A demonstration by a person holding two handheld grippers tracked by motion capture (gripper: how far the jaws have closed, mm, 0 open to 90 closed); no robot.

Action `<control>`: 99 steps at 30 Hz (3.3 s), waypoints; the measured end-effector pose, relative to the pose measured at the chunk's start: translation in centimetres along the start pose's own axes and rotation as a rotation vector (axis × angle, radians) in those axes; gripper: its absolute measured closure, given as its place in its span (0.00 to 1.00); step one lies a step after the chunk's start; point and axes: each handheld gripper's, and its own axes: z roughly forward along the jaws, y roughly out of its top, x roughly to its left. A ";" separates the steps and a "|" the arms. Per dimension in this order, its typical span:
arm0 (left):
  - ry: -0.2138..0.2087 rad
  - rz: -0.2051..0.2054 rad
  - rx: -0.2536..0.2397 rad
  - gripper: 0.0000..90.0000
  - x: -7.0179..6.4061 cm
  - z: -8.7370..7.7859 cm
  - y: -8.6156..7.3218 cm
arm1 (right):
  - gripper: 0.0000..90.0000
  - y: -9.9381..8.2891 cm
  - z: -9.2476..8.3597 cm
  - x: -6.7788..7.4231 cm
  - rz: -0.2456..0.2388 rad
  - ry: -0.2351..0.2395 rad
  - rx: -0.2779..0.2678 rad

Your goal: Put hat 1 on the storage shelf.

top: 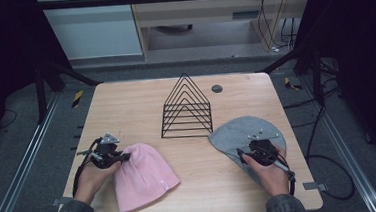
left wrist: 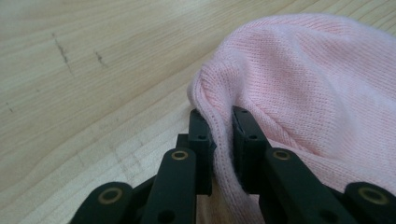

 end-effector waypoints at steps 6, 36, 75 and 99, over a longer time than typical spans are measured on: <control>0.034 0.051 -0.068 0.89 -1.3 -1.7 0.5 | 0.39 0.1 -0.1 0.0 -0.008 0.000 -0.003; 0.043 0.319 -0.182 0.89 -7.2 -8.4 9.7 | 0.31 0.6 -0.9 0.6 -0.008 -0.018 -0.068; 0.068 0.434 -0.291 0.89 -8.5 -15.7 18.1 | 0.37 4.7 -3.9 5.7 -0.119 0.155 -0.185; 0.022 0.473 -0.346 0.89 -10.4 -16.9 21.1 | 0.50 14.3 -4.7 10.8 -0.342 0.342 -0.158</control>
